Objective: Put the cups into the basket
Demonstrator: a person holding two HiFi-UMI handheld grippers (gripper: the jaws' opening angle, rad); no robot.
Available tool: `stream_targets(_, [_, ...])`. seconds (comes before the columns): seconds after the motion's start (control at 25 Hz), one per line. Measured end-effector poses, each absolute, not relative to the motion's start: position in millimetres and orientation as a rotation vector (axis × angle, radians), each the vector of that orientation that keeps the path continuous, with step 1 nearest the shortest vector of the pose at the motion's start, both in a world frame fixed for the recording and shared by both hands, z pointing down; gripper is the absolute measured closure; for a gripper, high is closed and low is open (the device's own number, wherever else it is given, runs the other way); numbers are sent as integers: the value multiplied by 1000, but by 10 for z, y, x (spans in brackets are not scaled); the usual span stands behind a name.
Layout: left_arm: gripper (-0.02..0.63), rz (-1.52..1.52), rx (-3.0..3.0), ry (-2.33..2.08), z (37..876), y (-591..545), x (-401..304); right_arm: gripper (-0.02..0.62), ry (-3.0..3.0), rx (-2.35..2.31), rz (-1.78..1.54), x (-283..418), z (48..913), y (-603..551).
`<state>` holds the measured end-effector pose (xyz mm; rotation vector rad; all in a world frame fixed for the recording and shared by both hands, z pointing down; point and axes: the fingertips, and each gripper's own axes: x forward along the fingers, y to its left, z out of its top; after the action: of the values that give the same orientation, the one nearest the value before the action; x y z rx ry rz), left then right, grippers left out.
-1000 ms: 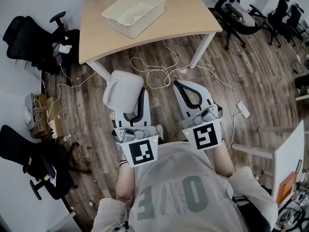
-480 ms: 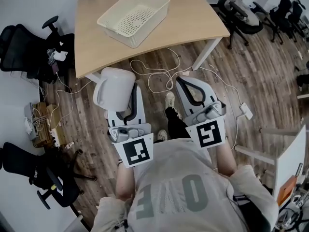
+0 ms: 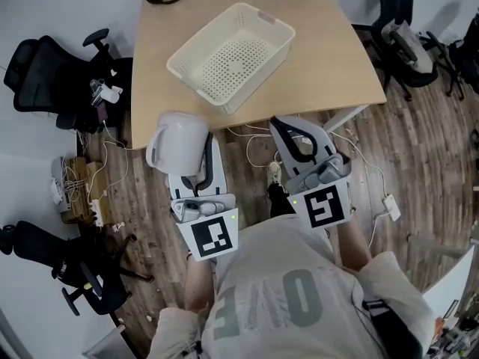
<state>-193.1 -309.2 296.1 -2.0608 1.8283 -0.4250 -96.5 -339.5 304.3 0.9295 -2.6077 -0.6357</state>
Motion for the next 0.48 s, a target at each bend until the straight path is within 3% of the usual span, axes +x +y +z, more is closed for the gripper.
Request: stream_targets(0.48, [546, -496, -1934, 1945, 2822, -4486, -2077, 598, -2719, 814, -667, -1081, 2870, -4912])
